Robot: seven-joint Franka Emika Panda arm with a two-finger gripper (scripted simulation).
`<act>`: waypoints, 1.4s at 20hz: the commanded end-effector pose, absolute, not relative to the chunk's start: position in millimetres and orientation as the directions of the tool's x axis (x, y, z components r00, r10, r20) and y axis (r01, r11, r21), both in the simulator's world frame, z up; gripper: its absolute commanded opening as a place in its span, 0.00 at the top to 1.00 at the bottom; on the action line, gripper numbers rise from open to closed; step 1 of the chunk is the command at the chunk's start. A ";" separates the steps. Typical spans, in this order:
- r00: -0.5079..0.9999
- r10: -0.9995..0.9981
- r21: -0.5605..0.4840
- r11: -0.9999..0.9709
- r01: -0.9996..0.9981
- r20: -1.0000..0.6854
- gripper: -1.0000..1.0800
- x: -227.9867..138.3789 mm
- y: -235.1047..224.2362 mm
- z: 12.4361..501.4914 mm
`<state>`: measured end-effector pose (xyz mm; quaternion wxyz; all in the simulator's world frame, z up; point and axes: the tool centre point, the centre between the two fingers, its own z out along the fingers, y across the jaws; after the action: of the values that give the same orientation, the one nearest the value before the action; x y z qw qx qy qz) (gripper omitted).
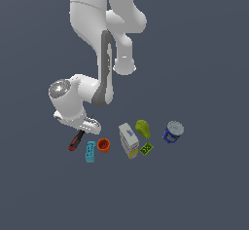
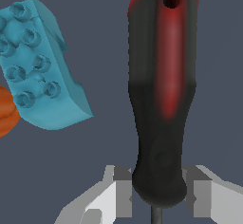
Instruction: Pick up a designated object from a clutter of objects.
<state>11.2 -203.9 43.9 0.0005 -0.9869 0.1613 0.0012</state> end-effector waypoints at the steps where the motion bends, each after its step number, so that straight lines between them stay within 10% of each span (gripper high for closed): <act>1: 0.948 -0.318 -0.001 -0.948 -0.318 -0.001 1.00 5.8 -200.5 57.3; 28: 0.948 -0.319 0.001 -0.948 -0.319 0.000 1.00 -87.0 -147.5 264.1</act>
<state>-81.2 -150.6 250.9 0.0000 -0.9869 0.1616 0.0006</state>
